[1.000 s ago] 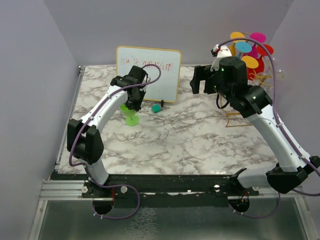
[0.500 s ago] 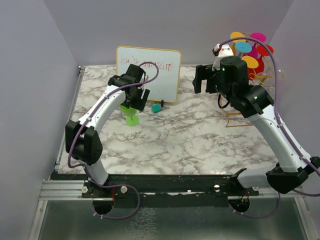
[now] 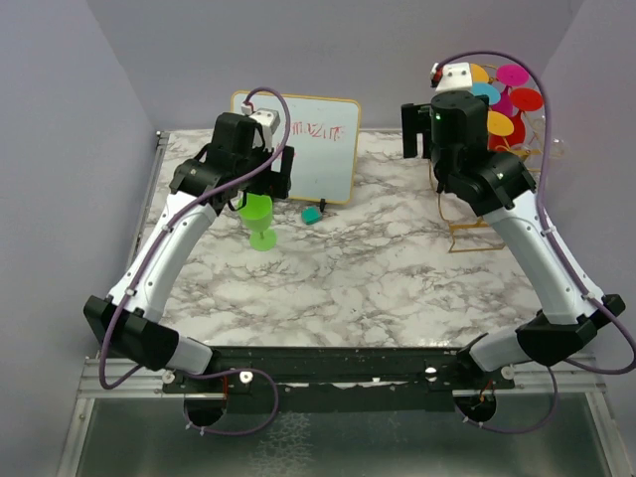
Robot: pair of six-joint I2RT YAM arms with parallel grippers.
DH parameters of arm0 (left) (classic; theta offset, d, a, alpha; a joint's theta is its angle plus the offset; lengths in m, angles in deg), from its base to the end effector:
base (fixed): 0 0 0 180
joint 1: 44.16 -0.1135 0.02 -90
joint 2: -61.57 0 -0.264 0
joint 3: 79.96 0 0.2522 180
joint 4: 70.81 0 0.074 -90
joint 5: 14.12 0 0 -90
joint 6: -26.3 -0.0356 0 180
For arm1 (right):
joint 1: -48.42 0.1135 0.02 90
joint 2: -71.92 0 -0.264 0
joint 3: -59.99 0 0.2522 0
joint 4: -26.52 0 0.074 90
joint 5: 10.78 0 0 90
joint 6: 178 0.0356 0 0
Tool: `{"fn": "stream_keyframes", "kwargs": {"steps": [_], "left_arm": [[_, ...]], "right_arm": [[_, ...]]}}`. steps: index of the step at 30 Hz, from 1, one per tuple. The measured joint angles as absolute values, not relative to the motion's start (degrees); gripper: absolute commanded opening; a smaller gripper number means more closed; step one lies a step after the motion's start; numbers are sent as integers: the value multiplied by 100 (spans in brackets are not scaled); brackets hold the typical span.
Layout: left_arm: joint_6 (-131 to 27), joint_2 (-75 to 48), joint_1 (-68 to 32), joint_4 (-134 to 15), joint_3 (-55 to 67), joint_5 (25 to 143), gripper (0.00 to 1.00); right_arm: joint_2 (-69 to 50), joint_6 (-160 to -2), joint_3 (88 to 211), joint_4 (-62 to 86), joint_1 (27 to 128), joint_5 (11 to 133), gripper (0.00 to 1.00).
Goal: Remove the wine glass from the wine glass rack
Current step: Place the wine glass at the center of the board, then pick up the wine glass from the wine rack.
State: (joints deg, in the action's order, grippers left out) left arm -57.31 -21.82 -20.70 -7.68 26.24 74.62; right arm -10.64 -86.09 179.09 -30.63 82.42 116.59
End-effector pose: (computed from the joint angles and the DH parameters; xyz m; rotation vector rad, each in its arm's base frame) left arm 0.2807 -0.1210 0.4026 0.3279 2.2630 -0.2483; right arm 0.2477 0.1410 0.4894 -0.0930 1.8566 -0.1960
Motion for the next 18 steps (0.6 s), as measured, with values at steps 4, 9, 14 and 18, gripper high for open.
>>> {"fn": "stream_keyframes", "kwargs": {"steps": [4, 9, 14, 18], "left_arm": [[-5630, -1789, -2079, -1221, 2395, 8146, 99], [-5344, -1485, -2055, -1898, 1872, 9200, 99], [-5112, -1496, -1821, -2399, 1547, 9794, 99], [-5005, -1507, -1469, -2729, 1413, 10046, 99]], "right_arm": [[-1215, -8920, 18075, -3092, 8124, 12183, 100], [-1499, -9035, 18720, -3396, 7469, 12212, 96], [-1827, -9042, 19271, -3772, 7082, 12207, 86], [-2013, -9064, 19290, -3988, 6835, 12129, 80]]}}
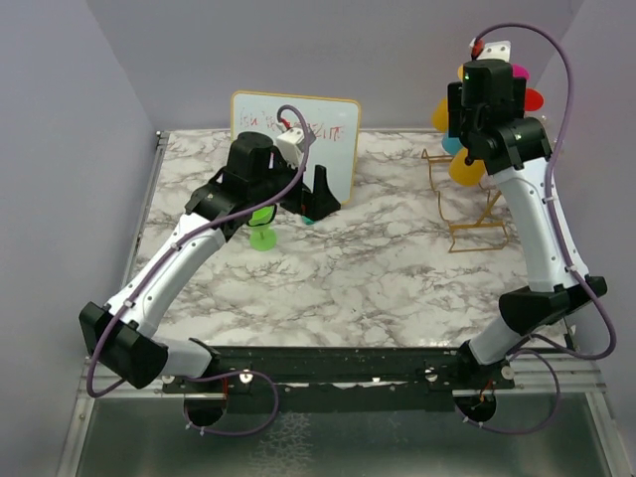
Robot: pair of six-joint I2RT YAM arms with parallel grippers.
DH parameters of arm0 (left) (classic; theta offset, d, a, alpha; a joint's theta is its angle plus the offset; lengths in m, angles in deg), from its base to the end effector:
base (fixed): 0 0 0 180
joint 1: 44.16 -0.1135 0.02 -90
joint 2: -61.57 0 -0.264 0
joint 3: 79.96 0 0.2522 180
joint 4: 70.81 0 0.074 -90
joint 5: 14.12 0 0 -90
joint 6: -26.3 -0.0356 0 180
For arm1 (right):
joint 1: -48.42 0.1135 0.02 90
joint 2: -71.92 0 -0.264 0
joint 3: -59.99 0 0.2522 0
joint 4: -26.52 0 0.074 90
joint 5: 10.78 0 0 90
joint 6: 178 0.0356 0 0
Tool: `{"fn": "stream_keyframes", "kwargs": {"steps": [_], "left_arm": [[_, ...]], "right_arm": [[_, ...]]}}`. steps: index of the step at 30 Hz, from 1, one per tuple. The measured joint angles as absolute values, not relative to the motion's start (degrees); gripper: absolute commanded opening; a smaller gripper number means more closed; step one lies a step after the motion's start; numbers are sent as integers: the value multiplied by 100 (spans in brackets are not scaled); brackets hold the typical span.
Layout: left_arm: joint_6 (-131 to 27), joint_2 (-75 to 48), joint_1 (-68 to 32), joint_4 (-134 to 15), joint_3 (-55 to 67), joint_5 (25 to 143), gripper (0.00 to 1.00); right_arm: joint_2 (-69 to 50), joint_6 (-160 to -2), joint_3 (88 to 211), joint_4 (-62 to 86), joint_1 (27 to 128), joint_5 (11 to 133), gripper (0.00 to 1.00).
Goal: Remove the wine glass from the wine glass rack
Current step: Pick up the wine glass from the wine rack.
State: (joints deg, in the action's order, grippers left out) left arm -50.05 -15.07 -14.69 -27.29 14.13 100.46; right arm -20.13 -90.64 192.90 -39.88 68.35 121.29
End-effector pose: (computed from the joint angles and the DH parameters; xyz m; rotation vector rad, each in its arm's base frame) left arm 0.2497 -0.1581 0.3992 0.5671 2.0240 -0.8996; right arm 0.3003 0.0835 0.4990 0.0790 1.9314 -0.5362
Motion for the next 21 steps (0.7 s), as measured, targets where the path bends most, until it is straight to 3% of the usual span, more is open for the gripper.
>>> {"fn": "stream_keyframes", "kwargs": {"steps": [7, 15, 21], "left_arm": [[-4889, -1502, -1263, -3118, 1075, 10205, 99], [-4867, -1470, -1266, -3232, 1040, 10203, 99], [-4867, -1406, -1266, -3258, 1024, 10201, 99]], "right_arm": [[-2354, -9123, 19378, -4266, 6277, 11864, 69], [-2455, -9049, 19334, -4263, 6227, 11687, 64], [-2509, -9241, 19260, -4150, 6220, 11667, 54]]}}
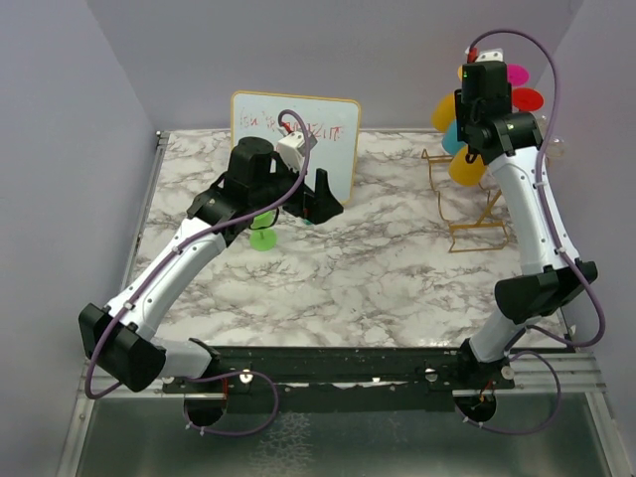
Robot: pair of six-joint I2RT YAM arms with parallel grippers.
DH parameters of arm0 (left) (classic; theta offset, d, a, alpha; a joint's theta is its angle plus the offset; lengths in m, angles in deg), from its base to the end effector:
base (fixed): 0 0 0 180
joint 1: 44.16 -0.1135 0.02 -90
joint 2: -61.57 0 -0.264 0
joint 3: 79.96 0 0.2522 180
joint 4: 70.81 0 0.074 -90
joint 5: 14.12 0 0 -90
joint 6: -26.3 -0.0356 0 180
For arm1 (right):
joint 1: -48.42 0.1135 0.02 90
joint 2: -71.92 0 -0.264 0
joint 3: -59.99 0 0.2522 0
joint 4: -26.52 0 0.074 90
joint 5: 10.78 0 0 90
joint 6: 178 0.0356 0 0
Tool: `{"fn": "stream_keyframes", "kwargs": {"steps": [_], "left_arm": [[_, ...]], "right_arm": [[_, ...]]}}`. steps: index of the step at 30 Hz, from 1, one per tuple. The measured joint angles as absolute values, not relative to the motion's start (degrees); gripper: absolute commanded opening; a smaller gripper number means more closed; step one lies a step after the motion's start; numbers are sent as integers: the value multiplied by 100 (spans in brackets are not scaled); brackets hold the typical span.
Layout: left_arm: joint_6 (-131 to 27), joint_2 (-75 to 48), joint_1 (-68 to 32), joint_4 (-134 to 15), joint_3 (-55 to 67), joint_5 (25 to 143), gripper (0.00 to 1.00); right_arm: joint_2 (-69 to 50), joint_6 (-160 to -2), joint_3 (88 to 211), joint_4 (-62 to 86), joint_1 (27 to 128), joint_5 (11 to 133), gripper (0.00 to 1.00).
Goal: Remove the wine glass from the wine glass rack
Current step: Pick up the wine glass from the wine rack.
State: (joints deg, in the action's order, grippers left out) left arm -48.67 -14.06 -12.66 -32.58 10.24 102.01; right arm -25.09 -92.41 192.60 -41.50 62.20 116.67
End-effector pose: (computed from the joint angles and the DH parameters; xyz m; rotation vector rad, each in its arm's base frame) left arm 0.2439 -0.1678 0.3902 0.6010 1.9829 -0.9656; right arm 0.3389 0.0608 0.4675 0.0524 2.0614 -0.5939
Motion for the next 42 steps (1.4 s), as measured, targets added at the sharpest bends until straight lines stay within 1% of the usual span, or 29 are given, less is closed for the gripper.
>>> {"fn": "stream_keyframes", "kwargs": {"steps": [6, 8, 9, 21, 24, 29, 36, 39, 42], "left_arm": [[-4870, -1362, -1266, -3258, 1016, 10188, 99], [-4870, -1352, -1266, -3260, 998, 10181, 99], [-4870, -1345, -1266, -3258, 994, 10179, 99], [-4872, -1343, -1266, -3256, 981, 10140, 99], [-4872, -1343, -1266, -3256, 981, 10140, 99], [-4874, -1343, -1266, -3254, 981, 10140, 99], [-4900, -1343, -1266, -3251, 983, 10138, 99], [-4900, -1343, -1266, -3251, 981, 10138, 99], [-4900, -1343, -1266, -3249, 983, 10140, 99]], "right_arm": [[-2507, -9514, 18912, -3872, 6220, 11578, 52], [-2507, -9580, 18884, -3811, 6220, 11580, 44], [-2507, -9610, 18871, -3772, 6220, 11582, 42], [-2507, -9912, 18781, -3400, 6220, 11602, 42], [-2507, -10012, 18744, -3297, 6220, 11641, 36], [-2476, -10351, 18372, -2880, 6218, 11838, 35], [-2365, -10609, 18130, -2574, 6218, 11923, 31], [-2365, -10659, 18112, -2513, 6218, 11943, 27], [-2365, -10694, 18114, -2458, 6218, 11945, 25]]}}
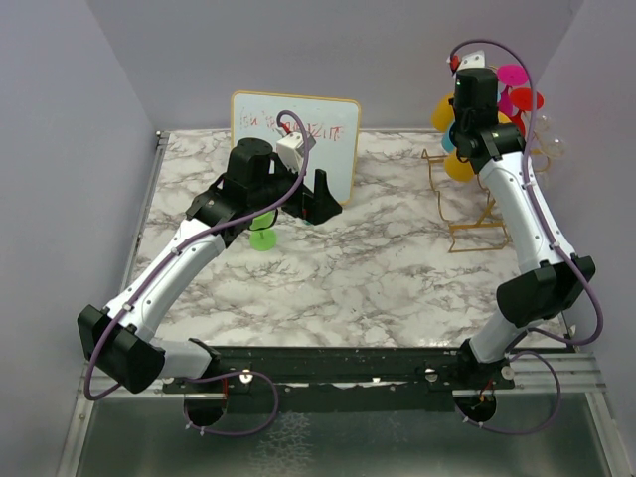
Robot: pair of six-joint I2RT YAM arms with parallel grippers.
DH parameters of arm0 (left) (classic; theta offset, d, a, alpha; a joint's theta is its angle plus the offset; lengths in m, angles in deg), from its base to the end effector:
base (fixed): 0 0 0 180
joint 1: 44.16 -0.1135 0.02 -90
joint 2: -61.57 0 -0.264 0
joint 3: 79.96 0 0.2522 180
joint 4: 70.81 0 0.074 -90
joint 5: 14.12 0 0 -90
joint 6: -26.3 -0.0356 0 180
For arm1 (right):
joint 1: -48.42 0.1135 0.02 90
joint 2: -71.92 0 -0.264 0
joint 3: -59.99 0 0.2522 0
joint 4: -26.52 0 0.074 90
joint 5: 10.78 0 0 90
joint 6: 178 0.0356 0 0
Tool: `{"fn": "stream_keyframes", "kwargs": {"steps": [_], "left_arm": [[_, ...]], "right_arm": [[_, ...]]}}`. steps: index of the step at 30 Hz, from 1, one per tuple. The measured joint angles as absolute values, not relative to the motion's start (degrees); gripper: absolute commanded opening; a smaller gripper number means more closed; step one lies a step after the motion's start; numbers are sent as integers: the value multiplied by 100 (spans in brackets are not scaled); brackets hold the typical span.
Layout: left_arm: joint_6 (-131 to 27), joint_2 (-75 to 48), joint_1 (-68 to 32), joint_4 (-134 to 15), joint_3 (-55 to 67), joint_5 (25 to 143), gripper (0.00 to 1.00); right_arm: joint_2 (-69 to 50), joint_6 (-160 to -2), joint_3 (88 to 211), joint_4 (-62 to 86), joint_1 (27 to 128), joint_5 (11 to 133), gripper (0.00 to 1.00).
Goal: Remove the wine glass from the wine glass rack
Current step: Pick up the wine glass from the wine rack.
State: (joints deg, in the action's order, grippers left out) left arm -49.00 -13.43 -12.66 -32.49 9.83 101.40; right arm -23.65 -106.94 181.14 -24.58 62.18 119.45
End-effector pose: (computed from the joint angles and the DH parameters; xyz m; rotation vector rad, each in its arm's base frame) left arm 0.2417 -0.1661 0.3905 0.5991 1.9792 -0.9519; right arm 0.3594 0.0643 0.4416 -0.1156 1.9790 -0.7617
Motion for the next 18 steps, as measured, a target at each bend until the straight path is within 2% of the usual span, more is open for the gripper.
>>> {"fn": "stream_keyframes", "kwargs": {"steps": [13, 18], "left_arm": [[-4898, -1345, -1266, -3249, 983, 10140, 99], [-4898, -1356, -1266, -3251, 983, 10142, 99]], "right_arm": [[-2190, -10854, 18029, -2379, 6218, 11943, 13], [-1932, -10917, 17861, -2327, 6218, 11938, 12]]}}
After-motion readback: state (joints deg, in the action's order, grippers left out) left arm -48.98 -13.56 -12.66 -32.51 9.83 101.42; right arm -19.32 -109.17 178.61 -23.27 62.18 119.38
